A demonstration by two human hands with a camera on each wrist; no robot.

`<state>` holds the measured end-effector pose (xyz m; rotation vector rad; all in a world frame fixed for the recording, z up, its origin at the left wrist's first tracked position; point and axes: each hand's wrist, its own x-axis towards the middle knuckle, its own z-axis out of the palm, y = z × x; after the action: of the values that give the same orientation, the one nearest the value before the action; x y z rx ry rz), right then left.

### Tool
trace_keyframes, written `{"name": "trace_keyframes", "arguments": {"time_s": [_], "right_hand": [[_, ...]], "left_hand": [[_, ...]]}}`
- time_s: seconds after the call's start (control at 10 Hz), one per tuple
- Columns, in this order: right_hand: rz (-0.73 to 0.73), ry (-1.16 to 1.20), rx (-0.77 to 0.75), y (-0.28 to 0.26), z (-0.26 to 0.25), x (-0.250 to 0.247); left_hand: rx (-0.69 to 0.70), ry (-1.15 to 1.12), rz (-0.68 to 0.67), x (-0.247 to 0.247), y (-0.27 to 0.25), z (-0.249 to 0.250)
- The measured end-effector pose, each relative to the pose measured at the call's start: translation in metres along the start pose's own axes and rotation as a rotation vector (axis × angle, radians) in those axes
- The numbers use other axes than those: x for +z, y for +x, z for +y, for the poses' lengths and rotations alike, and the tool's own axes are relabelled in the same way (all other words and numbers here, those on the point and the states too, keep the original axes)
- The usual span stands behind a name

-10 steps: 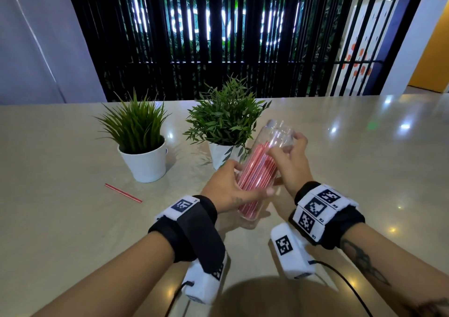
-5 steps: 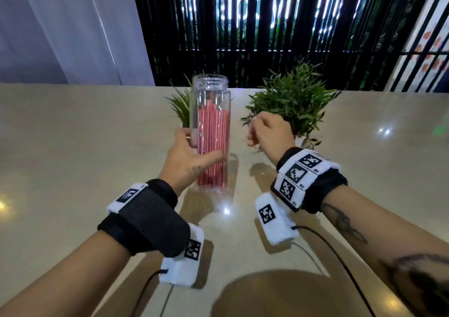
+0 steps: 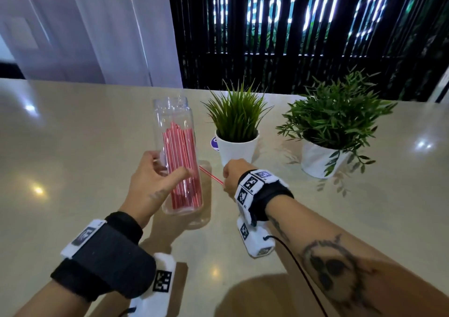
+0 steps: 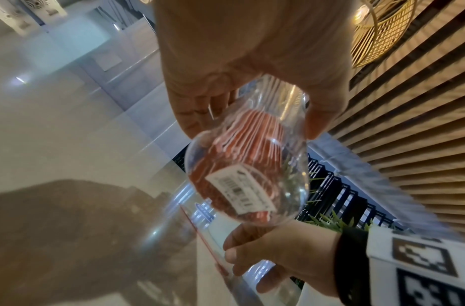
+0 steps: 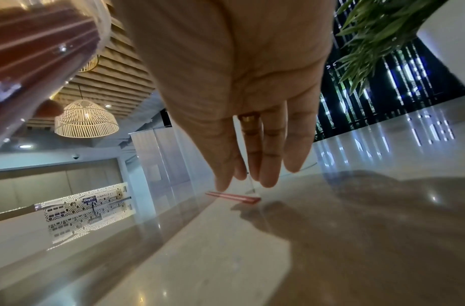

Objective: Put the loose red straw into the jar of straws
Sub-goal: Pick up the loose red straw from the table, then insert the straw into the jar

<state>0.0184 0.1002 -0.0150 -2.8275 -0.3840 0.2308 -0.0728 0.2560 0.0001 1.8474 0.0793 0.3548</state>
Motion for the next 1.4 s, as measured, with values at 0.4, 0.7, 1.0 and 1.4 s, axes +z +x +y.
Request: {"name": "trace_keyframes", "arguments": {"time_s": [0.4,0.7,1.0,1.4], "right_hand": [[-0.077,-0.064,0.041,0.026,-0.017,0.013],[-0.070,0.124,0.036,0.009,-0.006,0.009],[0.039,0.528,-0.072,-0.012,0.034,-0.043],[0.277,0.854,-0.145,-0.077,0.067,-0.106]], "left_hand": [[-0.036,0.073,-0.060,-0.008,-0.007,-0.018],[-0.044,0.066,-0.049,-0.010,-0.006,-0.016],[0.026,0.081,-0.150,0.017,-0.003,0.007],[0.081,0.050,-0.230,0.053,-0.009,0.025]]}}
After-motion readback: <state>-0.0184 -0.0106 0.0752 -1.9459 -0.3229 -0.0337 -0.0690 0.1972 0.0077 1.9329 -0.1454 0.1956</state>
